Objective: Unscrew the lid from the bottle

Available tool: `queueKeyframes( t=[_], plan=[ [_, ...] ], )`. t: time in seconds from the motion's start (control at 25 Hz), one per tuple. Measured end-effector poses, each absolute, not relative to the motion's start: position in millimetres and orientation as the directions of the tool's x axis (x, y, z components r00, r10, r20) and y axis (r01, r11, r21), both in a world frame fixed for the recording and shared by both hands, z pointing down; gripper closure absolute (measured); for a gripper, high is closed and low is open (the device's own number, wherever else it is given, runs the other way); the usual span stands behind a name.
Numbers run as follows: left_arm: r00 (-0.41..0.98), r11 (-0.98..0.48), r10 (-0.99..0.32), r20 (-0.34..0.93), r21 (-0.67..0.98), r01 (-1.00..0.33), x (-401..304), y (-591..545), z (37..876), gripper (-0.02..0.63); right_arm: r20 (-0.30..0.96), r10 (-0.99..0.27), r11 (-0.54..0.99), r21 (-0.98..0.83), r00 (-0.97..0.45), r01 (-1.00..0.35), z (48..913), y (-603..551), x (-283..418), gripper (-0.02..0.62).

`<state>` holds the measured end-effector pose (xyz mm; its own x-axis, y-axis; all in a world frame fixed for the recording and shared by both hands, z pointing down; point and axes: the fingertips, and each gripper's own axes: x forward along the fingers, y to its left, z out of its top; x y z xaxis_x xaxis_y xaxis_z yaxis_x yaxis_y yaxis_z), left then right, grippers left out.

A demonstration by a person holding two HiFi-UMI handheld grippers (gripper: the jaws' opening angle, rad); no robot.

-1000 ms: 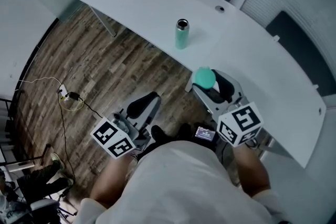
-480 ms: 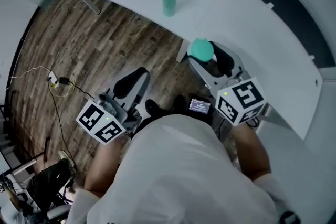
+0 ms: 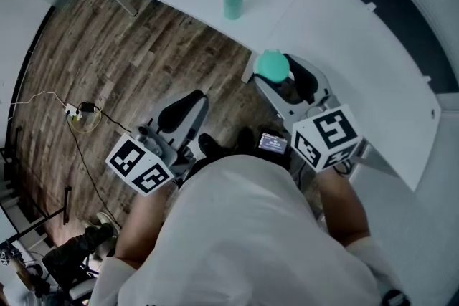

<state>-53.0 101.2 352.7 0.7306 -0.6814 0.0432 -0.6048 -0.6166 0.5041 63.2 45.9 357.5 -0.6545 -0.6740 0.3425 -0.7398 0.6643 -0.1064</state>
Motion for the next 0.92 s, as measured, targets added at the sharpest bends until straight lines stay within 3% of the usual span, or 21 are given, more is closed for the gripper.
queueKeyframes(
  t=[0.92],
  plan=[
    [0.74, -0.623, -0.67, 0.057, 0.501, -0.602, -63, 86, 361, 0.56, 0.356, -0.688, 0.653, -0.075, -0.632, -0.753, 359, 26, 51, 0.305]
  ],
)
